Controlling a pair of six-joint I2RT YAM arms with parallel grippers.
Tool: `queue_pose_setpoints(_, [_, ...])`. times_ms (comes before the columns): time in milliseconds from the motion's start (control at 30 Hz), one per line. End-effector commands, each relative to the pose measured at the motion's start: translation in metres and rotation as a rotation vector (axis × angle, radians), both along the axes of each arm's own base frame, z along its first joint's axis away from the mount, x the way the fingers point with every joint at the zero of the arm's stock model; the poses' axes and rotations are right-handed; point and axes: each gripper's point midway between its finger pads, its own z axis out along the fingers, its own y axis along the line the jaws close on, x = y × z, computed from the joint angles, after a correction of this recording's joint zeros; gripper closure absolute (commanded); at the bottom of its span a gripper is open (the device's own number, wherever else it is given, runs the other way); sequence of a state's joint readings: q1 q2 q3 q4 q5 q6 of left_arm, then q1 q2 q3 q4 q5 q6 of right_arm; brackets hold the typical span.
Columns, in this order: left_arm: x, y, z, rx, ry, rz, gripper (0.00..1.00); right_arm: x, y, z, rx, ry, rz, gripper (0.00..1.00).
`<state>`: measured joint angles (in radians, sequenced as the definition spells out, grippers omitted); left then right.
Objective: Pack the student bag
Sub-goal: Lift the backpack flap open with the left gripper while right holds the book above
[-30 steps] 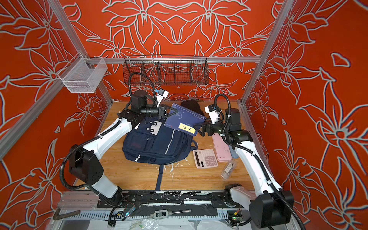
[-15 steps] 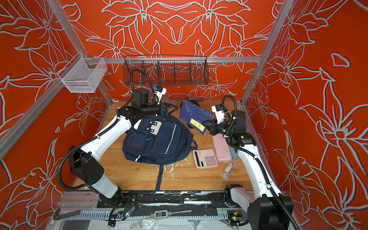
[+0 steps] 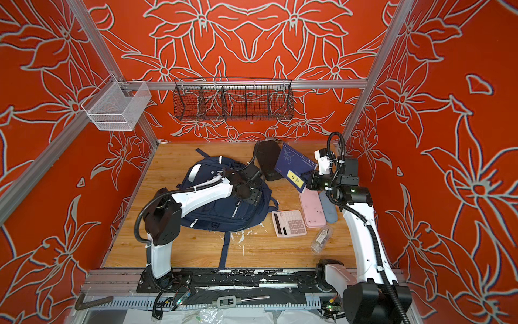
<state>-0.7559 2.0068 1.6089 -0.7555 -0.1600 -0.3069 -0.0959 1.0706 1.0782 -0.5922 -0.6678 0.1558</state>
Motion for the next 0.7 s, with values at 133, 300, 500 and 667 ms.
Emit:
queue_pose_setpoints(133, [-0.002,0.020,-0.026,0.133,0.040,0.143,0.24,-0.012,0.002,0.007,-0.029,-0.022,0.028,1.00])
queue_pose_setpoints(300, [0.001,0.025,-0.013,0.173,0.033,0.154,1.00,-0.016,0.007,0.003,-0.011,-0.003,0.061,1.00])
queue_pose_setpoints(500, [0.018,0.041,0.117,-0.065,-0.177,0.176,1.00,-0.022,0.021,-0.012,0.118,0.099,0.087,1.00])
queue_pose_setpoints(667, [0.024,0.067,0.180,-0.319,-0.296,0.175,1.00,-0.022,0.029,-0.026,0.272,0.174,0.026,1.00])
